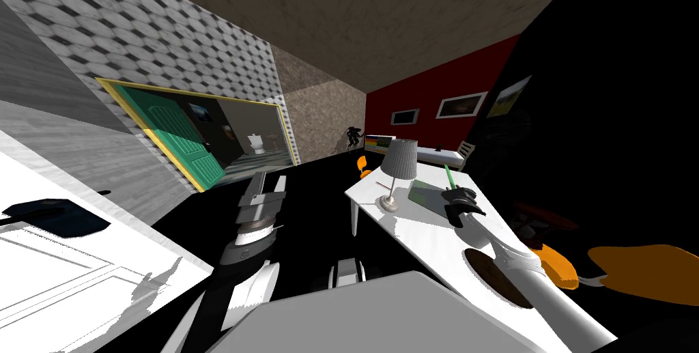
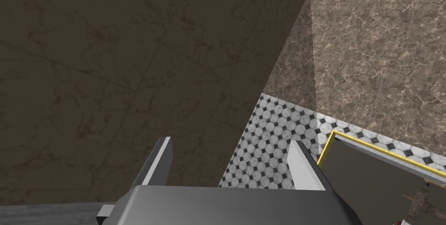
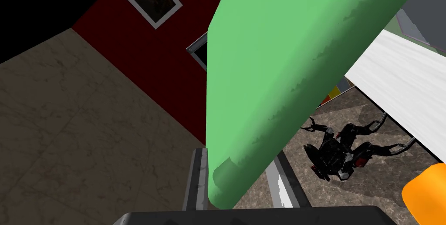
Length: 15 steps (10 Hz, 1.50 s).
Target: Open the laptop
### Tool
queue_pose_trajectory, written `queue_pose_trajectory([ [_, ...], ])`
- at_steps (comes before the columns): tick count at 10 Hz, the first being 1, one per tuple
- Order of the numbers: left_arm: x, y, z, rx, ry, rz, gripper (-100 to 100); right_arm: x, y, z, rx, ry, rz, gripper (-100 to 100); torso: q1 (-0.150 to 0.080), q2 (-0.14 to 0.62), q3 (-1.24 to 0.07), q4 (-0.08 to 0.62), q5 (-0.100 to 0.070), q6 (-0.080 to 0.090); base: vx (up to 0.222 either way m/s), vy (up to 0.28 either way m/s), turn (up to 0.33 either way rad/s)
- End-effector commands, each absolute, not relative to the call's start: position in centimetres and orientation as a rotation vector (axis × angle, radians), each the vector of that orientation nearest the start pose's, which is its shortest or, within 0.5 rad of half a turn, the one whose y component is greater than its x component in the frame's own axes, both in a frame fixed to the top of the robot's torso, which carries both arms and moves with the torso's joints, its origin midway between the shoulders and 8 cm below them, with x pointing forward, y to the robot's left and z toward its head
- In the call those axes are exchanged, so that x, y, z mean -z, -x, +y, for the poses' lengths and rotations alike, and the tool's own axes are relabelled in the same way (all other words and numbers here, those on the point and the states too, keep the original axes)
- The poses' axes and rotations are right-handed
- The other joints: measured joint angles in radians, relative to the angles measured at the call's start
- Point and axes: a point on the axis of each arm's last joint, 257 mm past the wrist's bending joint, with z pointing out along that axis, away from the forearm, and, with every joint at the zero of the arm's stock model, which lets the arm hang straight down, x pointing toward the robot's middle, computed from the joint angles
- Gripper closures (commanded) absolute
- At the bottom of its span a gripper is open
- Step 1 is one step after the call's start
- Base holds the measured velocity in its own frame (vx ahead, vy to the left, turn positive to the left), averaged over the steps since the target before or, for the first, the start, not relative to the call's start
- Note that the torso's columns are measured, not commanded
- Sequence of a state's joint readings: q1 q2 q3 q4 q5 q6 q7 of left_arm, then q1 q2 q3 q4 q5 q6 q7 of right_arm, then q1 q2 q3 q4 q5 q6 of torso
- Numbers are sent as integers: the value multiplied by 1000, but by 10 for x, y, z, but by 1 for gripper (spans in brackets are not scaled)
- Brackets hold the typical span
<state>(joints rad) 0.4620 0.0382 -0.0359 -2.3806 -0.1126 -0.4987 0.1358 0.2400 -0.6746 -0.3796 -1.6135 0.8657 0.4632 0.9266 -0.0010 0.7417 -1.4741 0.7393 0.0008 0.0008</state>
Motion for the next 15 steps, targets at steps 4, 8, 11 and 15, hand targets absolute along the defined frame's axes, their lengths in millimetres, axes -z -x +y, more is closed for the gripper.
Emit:
queue_pose_trajectory([
  [4,-77,-327,240,1435,507,589,0,144,-402,-699,1474,198,1724,100,1,-2,-1,0,0,1,-36,17,45],
  [8,-77,-327,240,1435,507,589,0,159,-421,-699,1565,300,1756,100,2,-4,-2,-1,1,-2,-35,19,46],
  [11,-77,-326,240,1435,507,589,0,167,-435,-697,1623,376,1772,100,4,-2,-1,1,3,0,-33,18,42],
  [15,-77,-327,240,1435,507,589,0,164,-437,-718,1631,400,1798,-100,5,-3,-1,0,2,-1,-14,34,12],
])
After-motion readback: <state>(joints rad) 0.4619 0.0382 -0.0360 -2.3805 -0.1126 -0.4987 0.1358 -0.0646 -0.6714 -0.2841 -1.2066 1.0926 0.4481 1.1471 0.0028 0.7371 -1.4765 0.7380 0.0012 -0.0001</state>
